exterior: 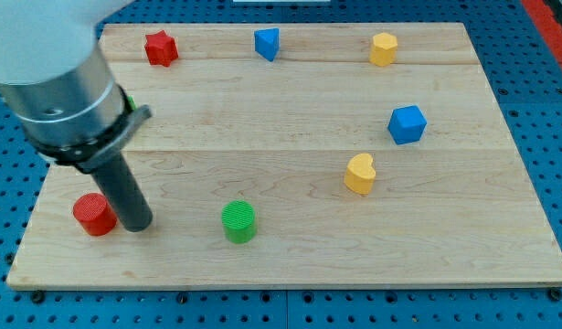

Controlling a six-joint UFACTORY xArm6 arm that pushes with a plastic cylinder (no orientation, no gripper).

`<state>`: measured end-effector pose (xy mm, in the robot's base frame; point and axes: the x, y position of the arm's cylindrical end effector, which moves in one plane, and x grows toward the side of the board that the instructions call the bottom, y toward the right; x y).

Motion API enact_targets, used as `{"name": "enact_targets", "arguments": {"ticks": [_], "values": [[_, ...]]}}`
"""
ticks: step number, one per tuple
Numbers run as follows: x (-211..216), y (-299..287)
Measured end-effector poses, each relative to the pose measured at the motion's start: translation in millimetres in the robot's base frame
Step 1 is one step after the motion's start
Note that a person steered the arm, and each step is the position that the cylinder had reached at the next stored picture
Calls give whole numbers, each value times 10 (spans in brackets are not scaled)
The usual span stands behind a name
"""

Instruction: Slide the red circle diagonally between green star and green circle

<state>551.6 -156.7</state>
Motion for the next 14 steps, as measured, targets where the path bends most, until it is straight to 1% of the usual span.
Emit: {"name": "enact_targets", "arguments": {"ticks": [1, 2, 3, 5, 6, 7, 8, 9, 10, 11, 12, 13, 14], "values": [[424, -43], [391, -723], [-98, -816], [-499, -277], [27, -332], [-264, -89], [-637, 310], [-521, 338], [-189, 386], [-348, 925], [-879, 1375], [-1055, 1135], [-1044, 689]]}}
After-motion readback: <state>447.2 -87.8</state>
